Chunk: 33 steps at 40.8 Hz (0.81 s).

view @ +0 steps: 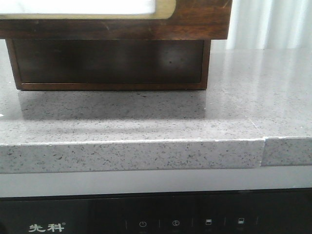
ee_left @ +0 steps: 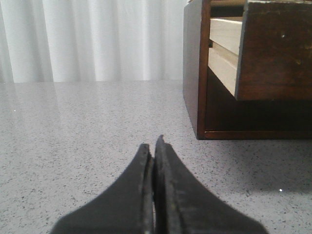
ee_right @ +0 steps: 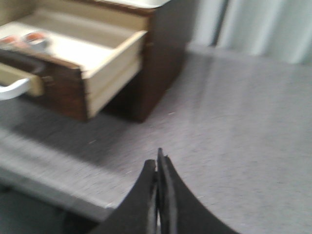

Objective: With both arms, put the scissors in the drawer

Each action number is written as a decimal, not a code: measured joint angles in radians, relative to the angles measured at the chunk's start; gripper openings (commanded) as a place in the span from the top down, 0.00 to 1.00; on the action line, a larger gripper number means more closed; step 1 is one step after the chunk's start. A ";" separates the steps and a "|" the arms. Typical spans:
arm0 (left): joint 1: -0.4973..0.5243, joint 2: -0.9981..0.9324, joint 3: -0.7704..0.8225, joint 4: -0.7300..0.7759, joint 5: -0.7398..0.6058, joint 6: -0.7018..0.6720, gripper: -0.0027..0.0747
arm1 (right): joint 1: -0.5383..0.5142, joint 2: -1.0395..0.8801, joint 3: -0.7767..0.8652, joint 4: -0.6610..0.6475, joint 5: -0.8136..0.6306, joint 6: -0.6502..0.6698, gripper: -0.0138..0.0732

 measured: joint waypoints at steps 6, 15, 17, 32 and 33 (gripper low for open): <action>0.000 0.000 0.000 0.000 0.000 0.000 0.99 | -0.124 -0.140 0.237 -0.002 -0.203 0.000 0.98; 0.000 0.000 0.000 0.000 0.000 0.000 0.99 | -0.188 -0.257 0.497 -0.002 -0.388 0.000 0.98; 0.000 0.000 0.000 0.000 0.000 0.000 0.99 | -0.192 -0.272 0.536 -0.002 -0.415 0.000 0.98; 0.000 0.000 0.000 0.000 -0.002 0.000 0.99 | -0.191 -0.283 0.638 -0.002 -0.570 0.000 0.98; 0.000 0.000 0.000 0.000 -0.002 0.000 0.99 | -0.191 -0.283 0.638 -0.002 -0.572 0.000 0.98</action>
